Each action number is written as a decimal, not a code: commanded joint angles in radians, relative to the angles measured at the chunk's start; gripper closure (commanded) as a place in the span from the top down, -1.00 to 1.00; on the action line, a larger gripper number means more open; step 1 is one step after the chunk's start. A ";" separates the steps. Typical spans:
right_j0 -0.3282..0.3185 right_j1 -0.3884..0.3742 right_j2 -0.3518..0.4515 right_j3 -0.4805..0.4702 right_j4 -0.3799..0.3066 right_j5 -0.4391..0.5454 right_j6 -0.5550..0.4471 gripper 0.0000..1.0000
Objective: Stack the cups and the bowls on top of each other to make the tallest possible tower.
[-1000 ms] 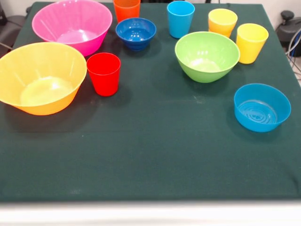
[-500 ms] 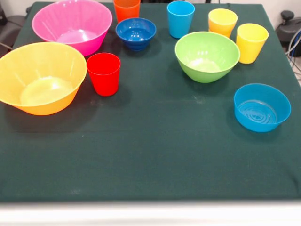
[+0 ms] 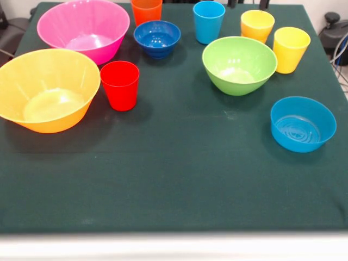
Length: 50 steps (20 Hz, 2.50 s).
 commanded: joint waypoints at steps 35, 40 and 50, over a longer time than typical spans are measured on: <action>0.022 0.276 -0.038 -0.254 -0.141 0.062 -0.057 1.00; -0.012 0.263 -0.009 -0.182 -0.178 0.023 -0.079 1.00; -0.177 0.246 0.203 -0.015 -0.192 -0.009 -0.164 1.00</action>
